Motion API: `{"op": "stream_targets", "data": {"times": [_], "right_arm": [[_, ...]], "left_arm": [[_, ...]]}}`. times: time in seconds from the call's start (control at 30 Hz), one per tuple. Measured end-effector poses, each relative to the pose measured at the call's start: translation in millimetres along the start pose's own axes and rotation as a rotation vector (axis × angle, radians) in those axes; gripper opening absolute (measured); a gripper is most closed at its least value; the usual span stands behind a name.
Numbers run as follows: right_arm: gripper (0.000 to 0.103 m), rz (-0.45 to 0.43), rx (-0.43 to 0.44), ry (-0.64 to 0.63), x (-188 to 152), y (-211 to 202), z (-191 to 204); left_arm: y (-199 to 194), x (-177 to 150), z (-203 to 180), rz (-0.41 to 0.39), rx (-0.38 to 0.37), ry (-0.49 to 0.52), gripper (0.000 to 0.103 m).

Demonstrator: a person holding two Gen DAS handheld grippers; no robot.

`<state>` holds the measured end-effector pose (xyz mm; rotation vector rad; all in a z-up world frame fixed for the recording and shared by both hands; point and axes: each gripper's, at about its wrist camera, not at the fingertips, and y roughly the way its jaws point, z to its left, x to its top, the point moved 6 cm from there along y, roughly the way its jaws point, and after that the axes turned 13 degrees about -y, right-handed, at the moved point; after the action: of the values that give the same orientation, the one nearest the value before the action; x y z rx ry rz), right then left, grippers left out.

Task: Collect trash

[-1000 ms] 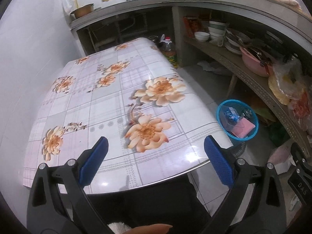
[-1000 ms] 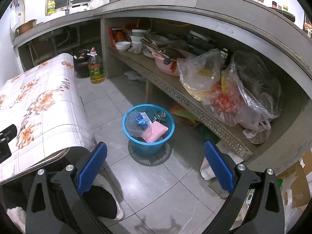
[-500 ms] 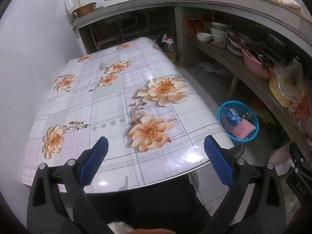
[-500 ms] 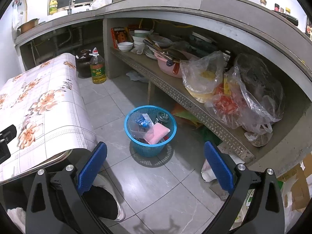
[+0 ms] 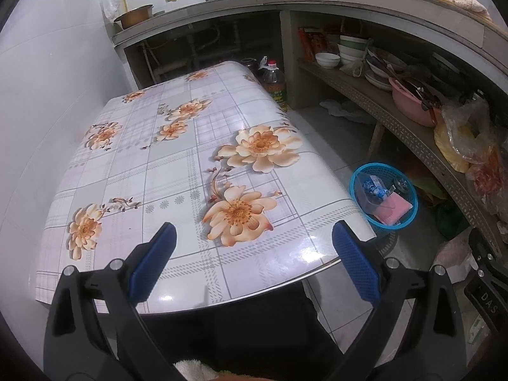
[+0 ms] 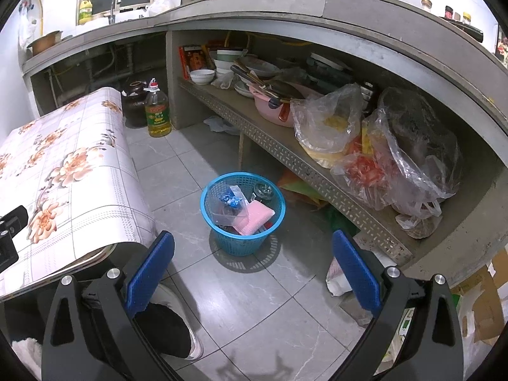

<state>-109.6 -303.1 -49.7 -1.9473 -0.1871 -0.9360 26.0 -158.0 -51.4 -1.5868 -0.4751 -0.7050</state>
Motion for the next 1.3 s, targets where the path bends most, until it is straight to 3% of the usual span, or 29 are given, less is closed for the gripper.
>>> {"op": "stream_targets", "data": {"times": [1.3], "right_arm": [[0.097,-0.008,-0.002,-0.005,7.3,-3.3,-0.2]], "left_arm": [[-1.7,0.5,-1.9,0.0,-0.003,-0.002,0.094]]}}
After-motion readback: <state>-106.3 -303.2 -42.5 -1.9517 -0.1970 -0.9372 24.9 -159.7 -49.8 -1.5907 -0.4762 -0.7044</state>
